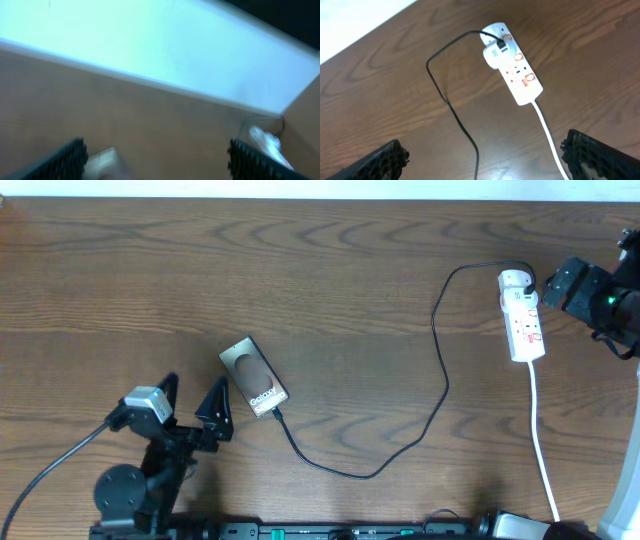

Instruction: Plug charger to phone and switch on socket

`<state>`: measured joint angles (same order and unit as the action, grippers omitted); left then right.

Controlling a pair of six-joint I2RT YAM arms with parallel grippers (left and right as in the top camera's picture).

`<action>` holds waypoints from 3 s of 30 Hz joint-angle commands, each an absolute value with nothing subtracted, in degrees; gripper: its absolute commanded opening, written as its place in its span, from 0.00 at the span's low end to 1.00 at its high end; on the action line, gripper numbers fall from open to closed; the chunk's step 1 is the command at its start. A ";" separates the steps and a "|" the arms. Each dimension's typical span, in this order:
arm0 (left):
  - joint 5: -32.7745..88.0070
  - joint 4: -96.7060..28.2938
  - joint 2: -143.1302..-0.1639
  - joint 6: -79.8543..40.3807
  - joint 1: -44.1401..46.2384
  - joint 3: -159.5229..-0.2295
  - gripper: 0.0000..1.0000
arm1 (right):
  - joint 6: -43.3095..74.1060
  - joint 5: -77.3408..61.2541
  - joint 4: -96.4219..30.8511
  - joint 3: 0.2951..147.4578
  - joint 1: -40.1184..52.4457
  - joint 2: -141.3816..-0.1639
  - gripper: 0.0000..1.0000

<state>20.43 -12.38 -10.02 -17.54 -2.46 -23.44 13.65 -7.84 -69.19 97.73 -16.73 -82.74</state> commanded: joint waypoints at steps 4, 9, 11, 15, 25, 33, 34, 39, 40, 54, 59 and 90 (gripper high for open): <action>18.46 11.40 -1.43 -16.51 -1.98 -6.26 0.88 | 14.33 -7.42 -69.08 98.19 -16.51 -82.08 0.99; 14.20 14.28 -0.08 -16.49 -1.08 -2.04 0.88 | 14.33 -7.40 -69.08 98.19 -16.51 -82.08 0.99; 13.37 13.13 -0.08 -16.34 -1.04 -1.61 0.88 | 14.33 -7.42 -69.08 98.19 -16.51 -82.08 0.99; 12.32 6.61 -0.08 -16.32 -1.04 -0.93 0.88 | 14.33 -7.42 -69.08 98.19 -16.51 -82.08 0.99; 10.41 -3.64 -0.08 -15.88 -1.04 -0.38 0.88 | 14.33 -7.42 -69.08 98.19 -16.51 -82.08 0.99; 10.44 -3.60 -0.23 -15.90 -1.04 -0.38 0.88 | 14.33 -7.42 -69.08 98.19 -16.51 -82.08 0.99; 10.41 -3.60 -0.23 -15.90 -1.04 -0.38 0.88 | 14.33 -7.40 -69.08 98.19 -16.51 -82.08 0.99; 10.41 -3.60 -0.23 -15.90 -1.04 -0.40 0.88 | 14.33 -7.42 -69.08 98.19 -16.51 -82.08 0.99; 10.44 -3.60 -0.23 -15.90 -1.04 -0.38 0.88 | 14.33 -7.42 -69.08 98.19 -16.51 -82.08 0.99; 10.41 -3.60 -0.23 -15.90 -1.04 -0.38 0.88 | 14.33 -7.42 -69.08 98.19 -16.51 -82.08 0.99; 10.44 -3.60 -0.23 -15.90 -1.04 -0.38 0.88 | 14.11 -6.96 -69.34 98.17 -16.53 -81.91 0.99; 10.41 -3.60 -0.23 -15.88 -1.04 -0.38 0.88 | 18.31 -6.98 23.22 16.71 -0.58 -26.83 0.99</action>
<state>10.11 -1.50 -0.60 -16.45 -1.28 -1.32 17.85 -7.44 17.87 24.88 -1.02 -31.40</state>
